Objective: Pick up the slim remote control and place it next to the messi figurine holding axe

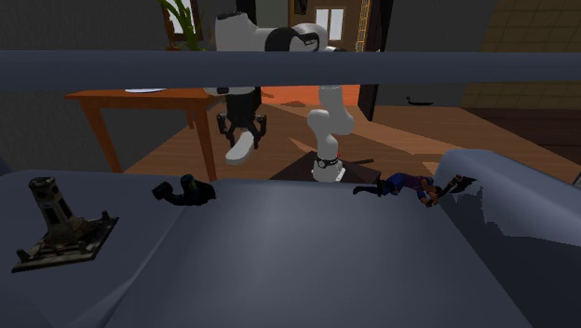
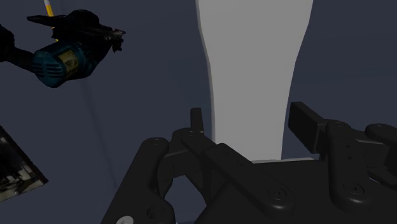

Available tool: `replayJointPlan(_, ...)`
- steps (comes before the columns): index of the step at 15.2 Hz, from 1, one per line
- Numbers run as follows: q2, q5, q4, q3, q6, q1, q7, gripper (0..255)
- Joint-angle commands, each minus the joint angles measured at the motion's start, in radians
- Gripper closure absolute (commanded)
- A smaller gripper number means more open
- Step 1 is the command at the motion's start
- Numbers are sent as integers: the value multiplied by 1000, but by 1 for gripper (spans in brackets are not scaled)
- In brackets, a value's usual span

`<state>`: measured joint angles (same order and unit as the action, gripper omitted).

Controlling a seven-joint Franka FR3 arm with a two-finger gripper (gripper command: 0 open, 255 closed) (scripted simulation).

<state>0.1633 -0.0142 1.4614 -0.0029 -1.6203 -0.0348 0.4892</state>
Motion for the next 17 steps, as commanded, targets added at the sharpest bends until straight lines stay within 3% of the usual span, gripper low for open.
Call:
replayJointPlan(1, -58, -2, 76, 15, -18, -21, -37, 255)
replayJointPlan(9, -226, 6, 280, 92, -51, -103, -196, 255)
replayJointPlan(17, -335, 33, 395, 188, -58, -182, -365, 255)
